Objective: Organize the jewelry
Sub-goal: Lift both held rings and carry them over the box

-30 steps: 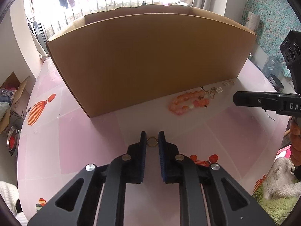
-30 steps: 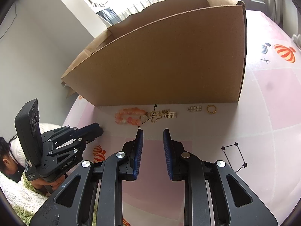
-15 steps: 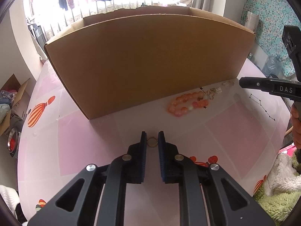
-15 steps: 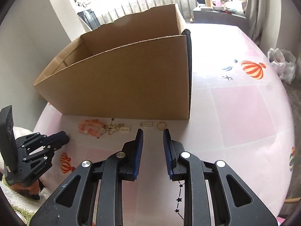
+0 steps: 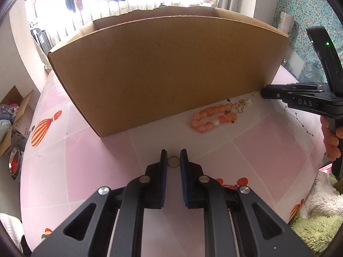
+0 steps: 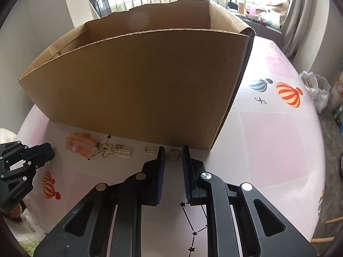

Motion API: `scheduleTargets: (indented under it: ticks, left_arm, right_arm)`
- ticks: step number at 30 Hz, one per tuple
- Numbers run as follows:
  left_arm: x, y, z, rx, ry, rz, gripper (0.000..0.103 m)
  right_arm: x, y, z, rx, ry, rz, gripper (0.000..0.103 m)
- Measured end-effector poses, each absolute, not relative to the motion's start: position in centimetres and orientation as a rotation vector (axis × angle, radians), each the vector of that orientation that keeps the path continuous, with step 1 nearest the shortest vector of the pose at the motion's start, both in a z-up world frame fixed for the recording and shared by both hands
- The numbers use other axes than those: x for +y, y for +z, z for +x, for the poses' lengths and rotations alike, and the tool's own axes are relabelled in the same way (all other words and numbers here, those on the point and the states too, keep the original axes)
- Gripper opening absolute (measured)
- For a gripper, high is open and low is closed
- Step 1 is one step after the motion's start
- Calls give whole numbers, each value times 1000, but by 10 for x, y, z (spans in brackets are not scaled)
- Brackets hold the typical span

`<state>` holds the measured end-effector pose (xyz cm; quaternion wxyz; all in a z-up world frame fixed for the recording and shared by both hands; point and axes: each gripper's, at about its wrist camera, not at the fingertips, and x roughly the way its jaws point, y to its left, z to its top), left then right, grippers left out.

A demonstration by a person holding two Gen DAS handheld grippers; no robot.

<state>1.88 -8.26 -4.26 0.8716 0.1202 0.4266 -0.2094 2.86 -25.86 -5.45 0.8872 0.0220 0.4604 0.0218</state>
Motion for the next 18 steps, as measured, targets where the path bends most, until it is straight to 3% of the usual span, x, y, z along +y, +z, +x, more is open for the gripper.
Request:
scheduleTargets:
  ticks: [4, 6, 18]
  left_arm:
    - [-84, -43, 20, 891, -439, 250, 12]
    - [-84, -43, 20, 890, -438, 251, 12]
    - [-78, -46, 14, 877, -433, 240, 12]
  right_arm:
    - [-258, -56, 27, 956, 51, 53, 8]
    - [-257, -54, 28, 956, 56, 64, 0]
    - [-261, -55, -3, 1030, 126, 170, 2]
